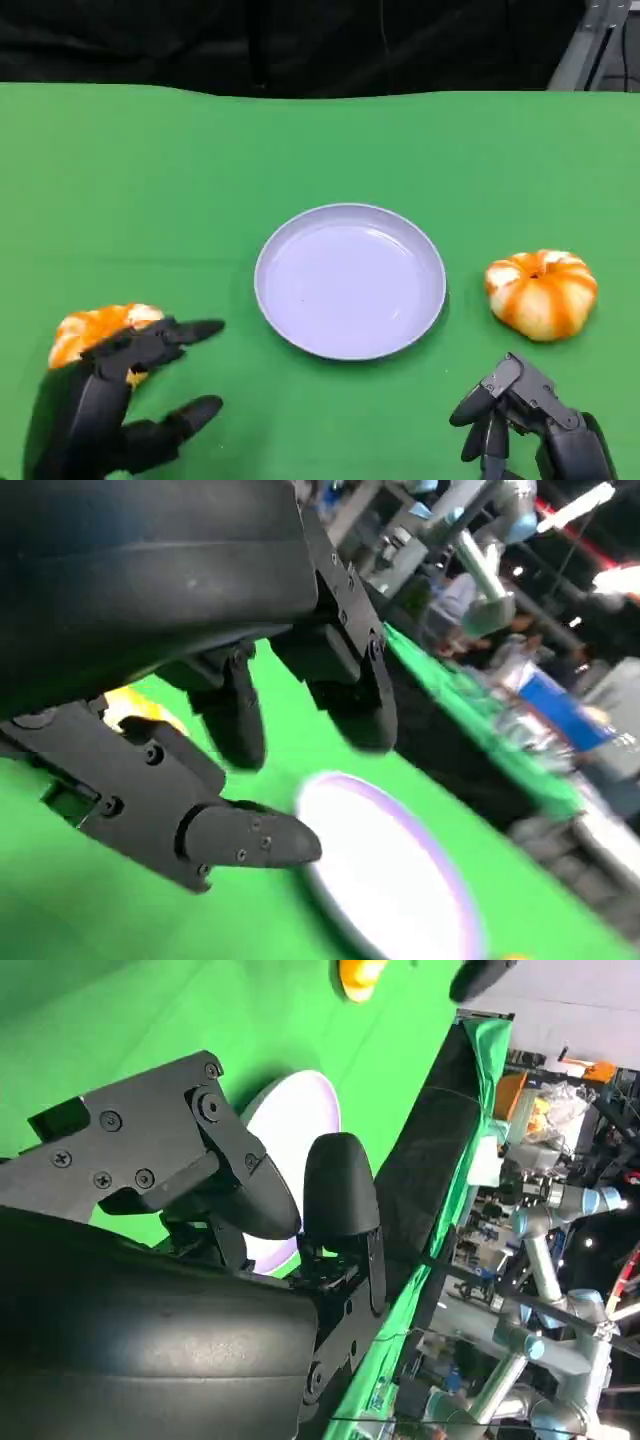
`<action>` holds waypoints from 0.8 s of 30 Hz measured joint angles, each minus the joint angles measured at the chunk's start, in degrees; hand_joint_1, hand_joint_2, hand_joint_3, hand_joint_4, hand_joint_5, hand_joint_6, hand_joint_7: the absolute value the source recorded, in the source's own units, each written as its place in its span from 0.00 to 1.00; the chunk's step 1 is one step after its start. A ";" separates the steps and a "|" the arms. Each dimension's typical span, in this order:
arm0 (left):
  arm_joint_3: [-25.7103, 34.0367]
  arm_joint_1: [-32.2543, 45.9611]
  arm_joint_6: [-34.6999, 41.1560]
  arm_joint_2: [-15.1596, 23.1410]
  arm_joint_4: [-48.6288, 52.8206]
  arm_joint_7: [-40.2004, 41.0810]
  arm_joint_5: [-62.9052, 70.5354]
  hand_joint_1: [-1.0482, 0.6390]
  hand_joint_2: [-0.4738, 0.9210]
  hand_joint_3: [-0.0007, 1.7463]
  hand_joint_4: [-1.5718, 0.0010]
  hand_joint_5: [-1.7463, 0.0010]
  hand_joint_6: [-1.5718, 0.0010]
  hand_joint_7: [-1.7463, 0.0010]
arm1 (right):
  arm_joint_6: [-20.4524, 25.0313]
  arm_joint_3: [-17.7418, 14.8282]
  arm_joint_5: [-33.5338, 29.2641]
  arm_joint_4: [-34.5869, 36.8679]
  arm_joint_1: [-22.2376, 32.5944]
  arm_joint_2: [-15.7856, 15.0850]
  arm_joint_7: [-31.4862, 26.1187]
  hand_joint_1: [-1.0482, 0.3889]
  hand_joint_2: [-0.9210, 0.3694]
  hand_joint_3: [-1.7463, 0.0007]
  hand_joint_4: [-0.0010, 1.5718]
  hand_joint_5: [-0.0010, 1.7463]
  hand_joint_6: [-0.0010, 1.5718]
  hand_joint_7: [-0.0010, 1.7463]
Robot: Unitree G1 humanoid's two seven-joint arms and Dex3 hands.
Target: Grasp the bread from the table and place it into the plate.
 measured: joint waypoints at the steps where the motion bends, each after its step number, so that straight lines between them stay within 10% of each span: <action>1: -0.11 0.06 1.97 0.80 -1.31 -0.08 1.71 0.30 1.00 0.08 0.78 0.67 0.64 1.00 | 0.26 0.06 0.00 -0.03 -0.04 0.02 0.02 0.59 0.17 0.18 0.46 1.00 0.28 1.00; 14: -5.70 -3.93 30.37 12.00 -13.15 -16.85 26.26 0.22 0.99 0.03 1.00 0.75 0.84 1.00 | 0.86 0.25 -2.33 -0.21 -0.31 0.67 -0.73 0.60 0.17 0.17 0.47 1.00 0.29 1.00; 24: -15.59 -18.63 43.81 12.55 4.80 -24.67 30.59 0.32 0.96 0.00 0.98 0.70 0.83 0.99 | 1.84 0.69 -3.20 -1.19 0.09 0.86 -1.44 0.60 0.18 0.17 0.48 1.00 0.29 1.00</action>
